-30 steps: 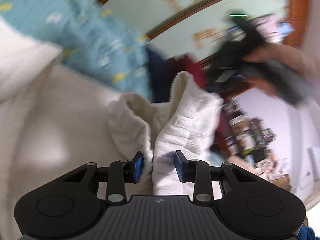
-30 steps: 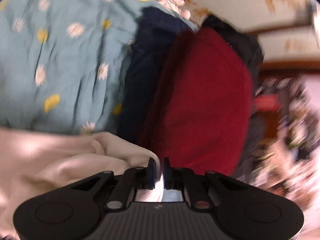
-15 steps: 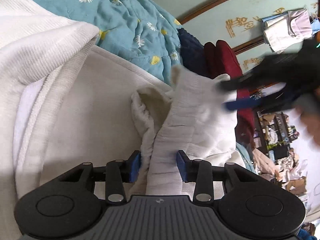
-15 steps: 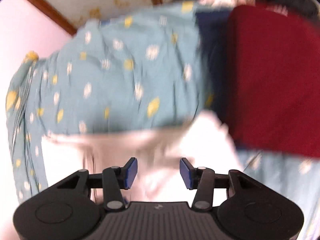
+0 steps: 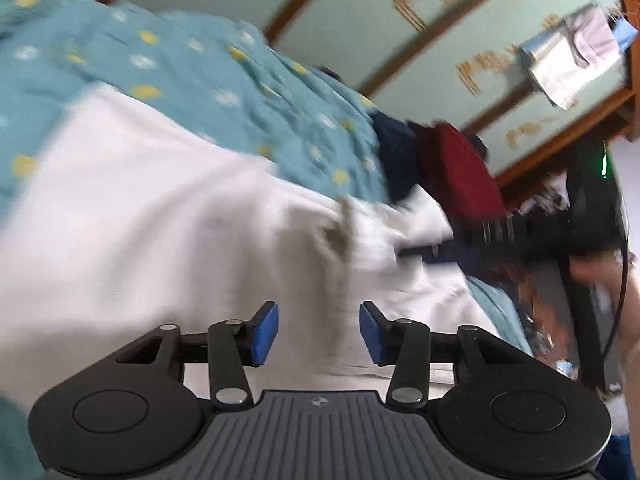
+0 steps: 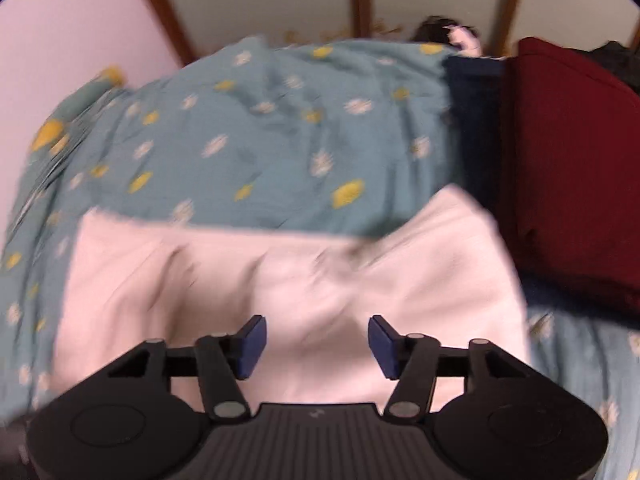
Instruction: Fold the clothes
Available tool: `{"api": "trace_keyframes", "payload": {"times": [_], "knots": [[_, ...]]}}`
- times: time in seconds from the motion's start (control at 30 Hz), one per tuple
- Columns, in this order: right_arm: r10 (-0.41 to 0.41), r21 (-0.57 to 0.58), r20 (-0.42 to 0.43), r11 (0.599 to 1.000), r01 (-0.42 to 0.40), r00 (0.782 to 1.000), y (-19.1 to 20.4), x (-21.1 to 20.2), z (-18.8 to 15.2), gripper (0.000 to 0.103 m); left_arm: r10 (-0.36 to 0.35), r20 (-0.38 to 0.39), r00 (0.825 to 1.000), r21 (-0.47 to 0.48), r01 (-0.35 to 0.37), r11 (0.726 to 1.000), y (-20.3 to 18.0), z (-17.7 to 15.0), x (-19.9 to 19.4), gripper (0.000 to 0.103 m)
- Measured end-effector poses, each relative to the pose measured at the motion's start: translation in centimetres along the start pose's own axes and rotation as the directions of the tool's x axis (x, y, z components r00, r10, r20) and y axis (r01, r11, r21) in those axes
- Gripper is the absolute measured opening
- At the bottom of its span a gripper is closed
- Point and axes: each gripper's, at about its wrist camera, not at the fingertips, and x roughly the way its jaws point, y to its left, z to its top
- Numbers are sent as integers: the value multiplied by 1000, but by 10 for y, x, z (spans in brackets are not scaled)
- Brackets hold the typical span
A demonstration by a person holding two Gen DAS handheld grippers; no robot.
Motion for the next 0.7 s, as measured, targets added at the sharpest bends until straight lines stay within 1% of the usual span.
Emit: {"api": "trace_keyframes", "payload": {"times": [0.07,0.1,0.13,0.2,0.23,0.27,0.3,0.33,0.4,0.43,0.47,0.5,0.53,0.57,0.6,0.63,0.7], "knots": [[42,94,-26,995,-39,999,-2,20,-13,56,53,49,997,-33,-51,998,21,3,-18,45],[44,128,-27,991,-40,999,-5,25,-17,56,81,73,994,-46,-78,996,30,4,-26,45],[36,176,-25,984,-31,999,-11,40,-22,56,106,96,990,-50,-102,994,37,4,-33,46],[11,219,-32,976,-4,999,-18,64,-32,56,163,151,975,-66,-154,986,56,2,-45,47],[-8,201,-40,980,16,999,-16,73,-37,56,186,178,966,-79,-175,981,66,0,-50,47],[-33,176,-41,984,40,999,-10,74,-38,56,189,192,963,-96,-173,980,76,-1,-53,47],[-58,154,-39,986,63,998,-2,71,-37,56,181,196,964,-115,-161,980,83,-1,-54,47],[-79,133,-18,988,81,997,10,60,-37,57,167,197,966,-133,-142,981,90,0,-55,47],[-47,93,84,995,40,995,35,32,-43,61,141,197,970,-163,-110,981,101,4,-54,47],[32,74,142,996,-43,989,46,21,-46,62,131,200,971,-159,-100,982,103,7,-52,47],[139,74,177,985,-154,974,55,16,-46,72,122,210,970,-148,-92,985,102,8,-50,47],[200,89,187,972,-220,962,60,17,-45,75,112,220,969,-137,-83,987,101,10,-48,47],[259,128,191,950,-286,947,65,23,-41,76,105,229,968,-127,-78,989,100,11,-46,48],[292,169,192,931,-325,937,72,33,-35,76,107,230,967,-123,-80,989,100,10,-44,50],[297,185,190,925,-332,936,75,41,-33,76,111,223,968,-123,-85,989,102,9,-41,50],[282,199,181,928,-316,942,81,53,-26,75,116,217,969,-123,-91,988,104,7,-38,50],[235,200,185,942,-271,954,91,68,-15,67,114,179,977,-157,-86,984,114,6,-30,50]]}}
